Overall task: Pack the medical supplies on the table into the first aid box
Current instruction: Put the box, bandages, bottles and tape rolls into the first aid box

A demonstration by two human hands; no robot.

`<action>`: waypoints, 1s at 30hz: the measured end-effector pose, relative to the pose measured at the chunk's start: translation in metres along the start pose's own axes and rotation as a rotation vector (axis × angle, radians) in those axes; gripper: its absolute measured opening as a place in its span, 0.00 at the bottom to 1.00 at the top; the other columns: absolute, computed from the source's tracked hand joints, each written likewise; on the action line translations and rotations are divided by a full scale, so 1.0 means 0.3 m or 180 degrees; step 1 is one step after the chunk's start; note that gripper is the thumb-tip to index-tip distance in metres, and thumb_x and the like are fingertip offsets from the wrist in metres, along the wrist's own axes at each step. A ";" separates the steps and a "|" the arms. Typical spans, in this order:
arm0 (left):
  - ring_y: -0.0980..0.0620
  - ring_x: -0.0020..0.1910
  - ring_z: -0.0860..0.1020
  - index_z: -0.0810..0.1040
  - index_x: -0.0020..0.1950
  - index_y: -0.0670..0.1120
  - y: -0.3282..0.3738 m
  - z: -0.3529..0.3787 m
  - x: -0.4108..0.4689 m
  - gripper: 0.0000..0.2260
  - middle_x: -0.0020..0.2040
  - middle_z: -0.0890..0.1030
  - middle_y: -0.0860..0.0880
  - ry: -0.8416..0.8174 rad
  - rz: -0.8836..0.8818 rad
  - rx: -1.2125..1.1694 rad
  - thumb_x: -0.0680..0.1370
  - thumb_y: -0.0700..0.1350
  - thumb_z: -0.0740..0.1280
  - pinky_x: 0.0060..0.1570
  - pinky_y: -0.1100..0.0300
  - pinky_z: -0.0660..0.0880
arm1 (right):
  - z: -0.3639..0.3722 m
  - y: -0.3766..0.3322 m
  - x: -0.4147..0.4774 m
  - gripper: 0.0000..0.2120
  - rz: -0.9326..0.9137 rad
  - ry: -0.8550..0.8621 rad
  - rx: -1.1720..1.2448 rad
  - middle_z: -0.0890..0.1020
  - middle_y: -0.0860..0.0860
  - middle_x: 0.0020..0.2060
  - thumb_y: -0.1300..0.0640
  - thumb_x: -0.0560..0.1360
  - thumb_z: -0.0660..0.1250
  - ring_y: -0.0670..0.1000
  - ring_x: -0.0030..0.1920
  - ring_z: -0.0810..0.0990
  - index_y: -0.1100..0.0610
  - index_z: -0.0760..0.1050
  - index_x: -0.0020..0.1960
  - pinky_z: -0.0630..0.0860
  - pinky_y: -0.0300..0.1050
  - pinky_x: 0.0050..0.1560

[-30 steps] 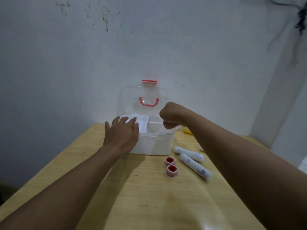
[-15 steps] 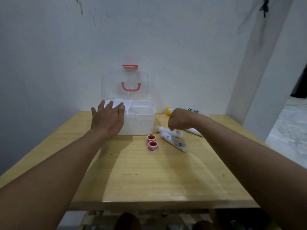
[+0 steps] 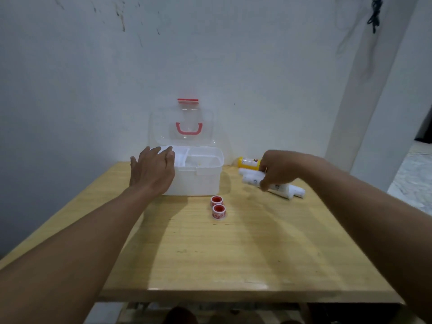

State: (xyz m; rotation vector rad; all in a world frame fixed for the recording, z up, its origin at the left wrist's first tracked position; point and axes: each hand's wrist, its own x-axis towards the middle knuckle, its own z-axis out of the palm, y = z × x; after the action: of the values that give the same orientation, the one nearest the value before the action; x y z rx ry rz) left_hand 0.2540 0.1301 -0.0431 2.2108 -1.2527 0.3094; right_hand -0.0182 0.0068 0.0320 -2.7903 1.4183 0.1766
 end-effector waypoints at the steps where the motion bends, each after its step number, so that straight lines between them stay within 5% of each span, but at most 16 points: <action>1: 0.44 0.78 0.55 0.66 0.76 0.52 -0.006 -0.002 0.002 0.24 0.76 0.66 0.46 -0.0026 -0.0040 0.0016 0.82 0.55 0.44 0.74 0.38 0.48 | -0.043 0.008 -0.010 0.18 -0.0019 0.0072 0.0000 0.85 0.50 0.43 0.46 0.64 0.74 0.52 0.43 0.83 0.54 0.83 0.50 0.78 0.44 0.42; 4: 0.44 0.79 0.52 0.64 0.77 0.54 -0.020 -0.002 0.006 0.25 0.78 0.62 0.45 -0.0180 -0.0069 0.0065 0.82 0.56 0.43 0.74 0.38 0.46 | -0.167 -0.002 -0.031 0.19 -0.0145 0.0267 0.0050 0.82 0.47 0.48 0.47 0.67 0.76 0.51 0.48 0.81 0.50 0.81 0.56 0.79 0.47 0.51; 14: 0.42 0.78 0.54 0.65 0.76 0.56 -0.029 0.017 0.007 0.24 0.78 0.61 0.45 -0.0162 -0.0070 0.0062 0.82 0.56 0.44 0.74 0.38 0.51 | -0.252 -0.239 0.119 0.25 -0.0583 -0.0096 -0.0126 0.76 0.51 0.55 0.57 0.70 0.77 0.55 0.46 0.81 0.48 0.76 0.65 0.85 0.51 0.40; 19: 0.42 0.77 0.55 0.65 0.76 0.56 -0.031 0.016 0.010 0.24 0.78 0.61 0.44 -0.0166 -0.0107 0.0090 0.82 0.55 0.45 0.73 0.39 0.53 | -0.248 -0.343 0.179 0.23 -0.0790 -0.0063 -0.0544 0.77 0.50 0.48 0.59 0.73 0.74 0.49 0.42 0.75 0.54 0.76 0.68 0.71 0.41 0.39; 23: 0.43 0.77 0.55 0.66 0.76 0.56 -0.026 0.021 0.008 0.24 0.78 0.61 0.44 -0.0139 -0.0104 0.0012 0.82 0.55 0.45 0.73 0.40 0.54 | -0.237 -0.405 0.183 0.26 -0.0842 -0.0276 -0.1098 0.73 0.51 0.67 0.59 0.76 0.71 0.54 0.60 0.74 0.51 0.72 0.72 0.68 0.42 0.48; 30: 0.44 0.77 0.56 0.67 0.75 0.55 -0.024 0.018 0.003 0.23 0.78 0.62 0.45 -0.0081 -0.0096 -0.0033 0.82 0.54 0.47 0.73 0.41 0.55 | -0.187 -0.440 0.278 0.24 -0.0710 -0.0440 -0.0126 0.83 0.54 0.53 0.57 0.69 0.78 0.55 0.48 0.85 0.59 0.79 0.64 0.83 0.49 0.52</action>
State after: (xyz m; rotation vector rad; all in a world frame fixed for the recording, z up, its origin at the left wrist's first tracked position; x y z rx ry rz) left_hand 0.2601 0.1290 -0.0497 2.2292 -1.2304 0.2632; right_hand 0.1425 0.0144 0.0733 -2.8756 1.0777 0.3892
